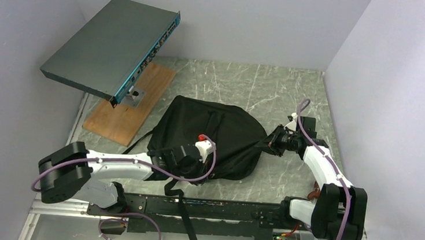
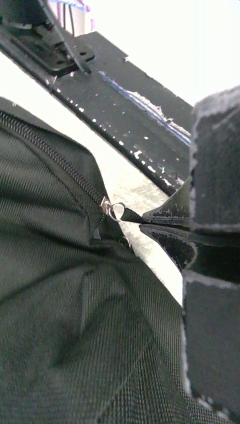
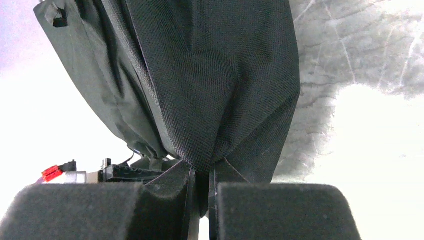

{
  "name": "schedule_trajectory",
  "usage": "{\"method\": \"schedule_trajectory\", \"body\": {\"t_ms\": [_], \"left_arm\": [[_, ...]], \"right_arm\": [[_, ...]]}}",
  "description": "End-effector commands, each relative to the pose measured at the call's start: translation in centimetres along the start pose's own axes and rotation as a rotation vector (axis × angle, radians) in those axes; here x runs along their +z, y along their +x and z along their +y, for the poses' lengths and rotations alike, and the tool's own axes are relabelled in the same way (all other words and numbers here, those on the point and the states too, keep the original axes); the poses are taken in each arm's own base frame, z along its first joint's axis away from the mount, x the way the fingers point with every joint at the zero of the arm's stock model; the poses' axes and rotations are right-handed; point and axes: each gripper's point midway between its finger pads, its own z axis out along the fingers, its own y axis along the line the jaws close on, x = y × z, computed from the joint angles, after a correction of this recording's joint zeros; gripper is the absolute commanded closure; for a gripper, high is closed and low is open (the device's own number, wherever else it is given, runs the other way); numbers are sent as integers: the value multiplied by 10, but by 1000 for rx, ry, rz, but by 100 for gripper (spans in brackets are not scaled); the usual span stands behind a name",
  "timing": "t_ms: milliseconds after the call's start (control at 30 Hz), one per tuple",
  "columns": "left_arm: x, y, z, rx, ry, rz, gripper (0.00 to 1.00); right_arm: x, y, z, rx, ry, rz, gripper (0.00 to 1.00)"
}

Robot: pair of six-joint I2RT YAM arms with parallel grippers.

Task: Pack the student bag
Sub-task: Zip the student bag at the center of the board.

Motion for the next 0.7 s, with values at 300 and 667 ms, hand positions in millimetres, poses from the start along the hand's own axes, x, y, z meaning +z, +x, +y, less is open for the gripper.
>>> {"method": "schedule_trajectory", "body": {"t_ms": [300, 667], "left_arm": [[-26, 65, 84, -140, -451, 210, 100], [-20, 31, 56, -64, -309, 129, 100]], "right_arm": [[-53, -112, 18, -57, -2, -437, 100], [-38, -93, 16, -131, -42, -346, 100]]}}
